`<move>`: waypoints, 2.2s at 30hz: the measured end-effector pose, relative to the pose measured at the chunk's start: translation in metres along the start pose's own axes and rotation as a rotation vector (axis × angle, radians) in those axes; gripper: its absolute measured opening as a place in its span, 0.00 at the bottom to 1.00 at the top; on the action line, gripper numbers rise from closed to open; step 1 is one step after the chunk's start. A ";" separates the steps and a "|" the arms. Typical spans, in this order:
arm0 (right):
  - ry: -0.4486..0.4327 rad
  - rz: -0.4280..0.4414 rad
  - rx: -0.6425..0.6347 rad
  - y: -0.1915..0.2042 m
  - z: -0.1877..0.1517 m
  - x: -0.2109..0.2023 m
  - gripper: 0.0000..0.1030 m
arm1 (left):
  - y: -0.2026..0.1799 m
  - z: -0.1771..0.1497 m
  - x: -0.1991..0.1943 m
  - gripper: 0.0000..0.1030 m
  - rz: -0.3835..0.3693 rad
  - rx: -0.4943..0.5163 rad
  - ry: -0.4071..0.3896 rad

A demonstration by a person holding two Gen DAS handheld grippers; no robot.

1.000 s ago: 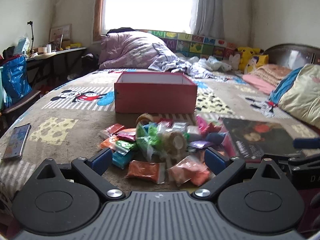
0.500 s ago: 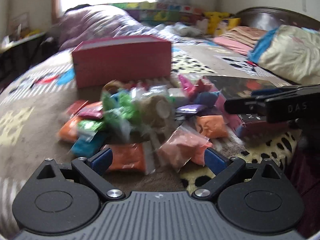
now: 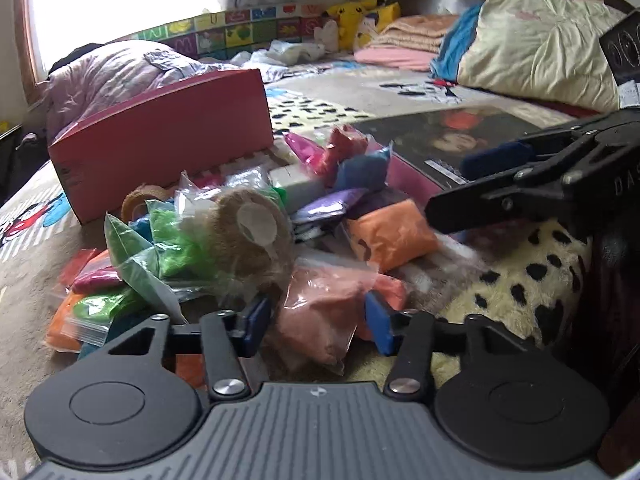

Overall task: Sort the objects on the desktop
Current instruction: 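Lower the left tool onto the orange bag and close its fingers, then carry the orange bag with the left tool into the pink box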

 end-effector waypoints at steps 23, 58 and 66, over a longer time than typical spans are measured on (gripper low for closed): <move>-0.019 0.050 -0.437 0.071 -0.024 0.014 0.58 | 0.020 -0.026 -0.026 0.63 0.146 -0.140 0.003; 0.071 0.113 -0.359 0.067 -0.024 0.030 0.43 | 0.004 -0.017 -0.028 0.39 0.151 -0.218 0.017; 0.060 0.114 -0.340 0.068 -0.022 0.028 0.41 | 0.000 0.004 -0.054 0.39 0.136 -0.280 -0.041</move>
Point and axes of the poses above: each gripper's, at about its wrist camera, not at the fingertips, and x roughly the way its jaws point, y to its left, z to its top, the point moved 1 cm from there along x, roughly the way its jaws point, and after that the axes turned 14 degrees about -z, right-handed, at the moved point
